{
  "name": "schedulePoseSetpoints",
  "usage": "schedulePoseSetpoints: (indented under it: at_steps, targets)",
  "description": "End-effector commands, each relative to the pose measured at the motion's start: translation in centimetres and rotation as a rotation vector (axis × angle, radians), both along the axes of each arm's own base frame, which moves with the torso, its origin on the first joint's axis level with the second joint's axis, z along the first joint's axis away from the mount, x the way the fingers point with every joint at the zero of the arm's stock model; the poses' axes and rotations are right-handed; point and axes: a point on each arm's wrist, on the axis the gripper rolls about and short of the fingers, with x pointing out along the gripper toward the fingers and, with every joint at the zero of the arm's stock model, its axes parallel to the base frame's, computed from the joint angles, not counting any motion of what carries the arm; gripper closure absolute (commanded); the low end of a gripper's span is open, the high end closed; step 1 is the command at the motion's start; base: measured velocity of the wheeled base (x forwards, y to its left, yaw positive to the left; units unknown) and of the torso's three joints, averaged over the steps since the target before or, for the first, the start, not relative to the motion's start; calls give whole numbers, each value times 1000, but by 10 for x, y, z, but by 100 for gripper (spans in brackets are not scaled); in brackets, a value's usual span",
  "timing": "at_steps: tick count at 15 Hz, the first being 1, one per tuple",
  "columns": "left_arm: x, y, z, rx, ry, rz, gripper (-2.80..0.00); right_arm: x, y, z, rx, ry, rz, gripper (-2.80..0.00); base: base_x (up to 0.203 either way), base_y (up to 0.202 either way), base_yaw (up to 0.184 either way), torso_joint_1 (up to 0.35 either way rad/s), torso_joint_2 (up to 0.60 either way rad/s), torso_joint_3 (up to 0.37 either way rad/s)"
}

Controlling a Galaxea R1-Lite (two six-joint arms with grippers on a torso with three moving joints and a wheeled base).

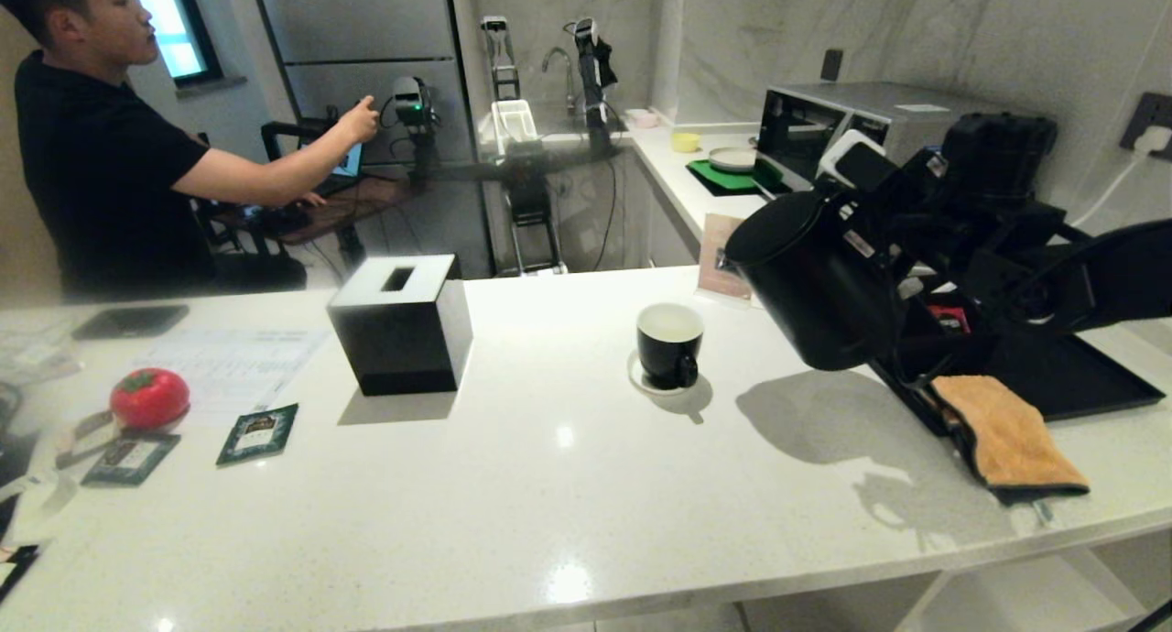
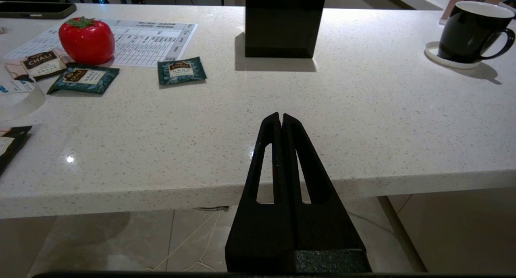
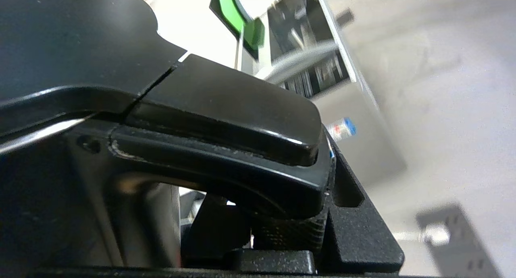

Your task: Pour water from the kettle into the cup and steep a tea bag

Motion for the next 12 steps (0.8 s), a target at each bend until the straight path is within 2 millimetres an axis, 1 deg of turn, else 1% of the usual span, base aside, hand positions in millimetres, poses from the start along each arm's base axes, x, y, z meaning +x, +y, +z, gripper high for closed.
schedulePoseSetpoints:
  at_steps: [1,8,12]
  targets:
    - [0,0,0,-1,1,0,0,-12,-8,10,37,-15,-14,0,0,0,0,0,0,0]
    - [0,0,0,-1,1,0,0,-38,-23,25,168,-33,-34,0,0,0,0,0,0,0]
    - [0,0,0,-1,0,0,0,-57,-28,26,268,-22,-37,0,0,0,0,0,0,0]
